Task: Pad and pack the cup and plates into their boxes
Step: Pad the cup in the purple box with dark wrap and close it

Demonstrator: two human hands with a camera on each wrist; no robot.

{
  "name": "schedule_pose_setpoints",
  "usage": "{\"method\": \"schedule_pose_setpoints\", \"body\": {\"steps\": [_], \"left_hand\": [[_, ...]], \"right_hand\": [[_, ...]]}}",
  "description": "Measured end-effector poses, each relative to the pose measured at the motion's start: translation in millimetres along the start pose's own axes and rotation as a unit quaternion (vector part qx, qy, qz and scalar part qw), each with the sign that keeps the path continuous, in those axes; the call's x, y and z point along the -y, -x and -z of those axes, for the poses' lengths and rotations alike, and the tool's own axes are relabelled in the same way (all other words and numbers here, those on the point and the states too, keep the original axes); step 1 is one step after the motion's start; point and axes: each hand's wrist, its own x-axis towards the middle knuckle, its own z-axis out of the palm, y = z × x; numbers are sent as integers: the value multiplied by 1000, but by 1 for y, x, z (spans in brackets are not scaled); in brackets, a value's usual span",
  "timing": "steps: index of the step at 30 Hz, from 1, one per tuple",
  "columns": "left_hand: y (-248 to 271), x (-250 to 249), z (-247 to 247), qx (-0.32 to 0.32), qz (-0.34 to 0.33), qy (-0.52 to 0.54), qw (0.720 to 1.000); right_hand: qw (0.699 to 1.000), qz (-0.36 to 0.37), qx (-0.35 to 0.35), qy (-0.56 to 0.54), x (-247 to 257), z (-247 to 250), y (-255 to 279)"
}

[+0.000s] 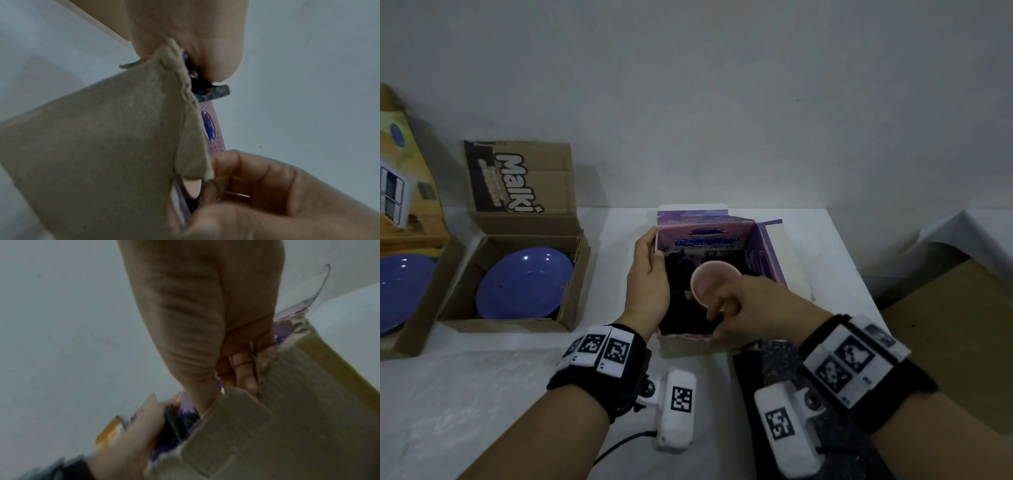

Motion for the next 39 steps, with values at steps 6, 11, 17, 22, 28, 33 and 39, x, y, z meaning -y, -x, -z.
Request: {"method": "schedule_pose_setpoints", "body": {"steps": [6, 11, 17, 22, 28, 33, 39], "left_hand": [[-1, 4, 1, -1, 8, 21, 1000], [-2, 5, -1, -10, 28, 72, 997], [-2, 8, 2, -7, 34, 106, 994], [-1, 8, 0, -2, 12, 82, 997], [-1, 7, 1, 4, 14, 69, 998], [-1, 10, 0, 0, 27, 75, 997], [1, 6, 1, 7, 14, 34, 999]], "right_hand": [[974, 93, -47, 203, 10, -30, -4], [958, 85, -36, -272, 15, -11, -28], [960, 14, 59, -274, 28, -13, -54], [981, 34, 193, 3, 44, -31, -66], [982, 87, 62, 157, 54, -10, -64], [945, 119, 14, 303, 33, -14, -83], [945, 130, 9, 300, 26, -27, -81]]}}
